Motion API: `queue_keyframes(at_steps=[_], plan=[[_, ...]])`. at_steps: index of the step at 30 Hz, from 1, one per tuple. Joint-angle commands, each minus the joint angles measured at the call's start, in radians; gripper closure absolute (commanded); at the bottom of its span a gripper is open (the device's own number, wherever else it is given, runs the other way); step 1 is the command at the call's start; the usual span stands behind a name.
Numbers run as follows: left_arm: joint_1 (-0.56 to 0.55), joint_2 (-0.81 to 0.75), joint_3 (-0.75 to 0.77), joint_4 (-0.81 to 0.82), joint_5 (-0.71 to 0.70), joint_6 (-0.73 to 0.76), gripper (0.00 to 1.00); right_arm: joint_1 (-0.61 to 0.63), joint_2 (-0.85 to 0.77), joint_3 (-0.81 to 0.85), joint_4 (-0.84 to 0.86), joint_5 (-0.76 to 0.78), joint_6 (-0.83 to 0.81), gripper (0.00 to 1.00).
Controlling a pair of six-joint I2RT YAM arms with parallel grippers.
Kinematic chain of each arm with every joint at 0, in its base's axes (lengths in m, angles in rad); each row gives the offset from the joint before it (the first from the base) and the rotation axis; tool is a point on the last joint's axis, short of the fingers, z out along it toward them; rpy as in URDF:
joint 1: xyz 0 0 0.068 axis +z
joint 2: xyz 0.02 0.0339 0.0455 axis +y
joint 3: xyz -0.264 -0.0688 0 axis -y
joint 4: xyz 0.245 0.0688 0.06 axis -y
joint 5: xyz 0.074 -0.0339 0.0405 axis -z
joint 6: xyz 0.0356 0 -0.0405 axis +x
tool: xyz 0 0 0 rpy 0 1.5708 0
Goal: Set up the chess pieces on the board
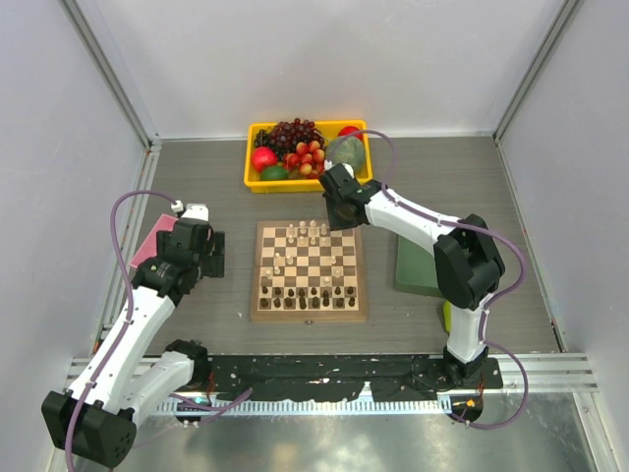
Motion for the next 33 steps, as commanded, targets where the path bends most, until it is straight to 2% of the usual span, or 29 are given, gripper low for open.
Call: queue_keyframes(at_steps=[1, 21, 28, 32, 33], plan=[[0.006, -0.01, 0.023, 0.009, -0.007, 0.004, 0.0, -0.009, 0.02, 0.044, 0.038, 0.016, -0.006, 0.74], [0.004, -0.015, 0.022, 0.012, -0.004, 0.005, 0.01, -0.012, 0.078, 0.058, 0.05, -0.018, 0.005, 0.7], [0.004, -0.013, 0.022, 0.012, -0.003, 0.005, 0.01, -0.012, 0.087, 0.052, 0.059, -0.019, -0.002, 0.63], [0.004, -0.015, 0.02, 0.012, -0.004, 0.005, 0.01, -0.012, 0.087, 0.053, 0.067, -0.018, 0.0, 0.67], [0.004, -0.015, 0.022, 0.01, -0.004, 0.005, 0.01, -0.01, 0.087, 0.053, 0.069, -0.016, 0.0, 0.7]])
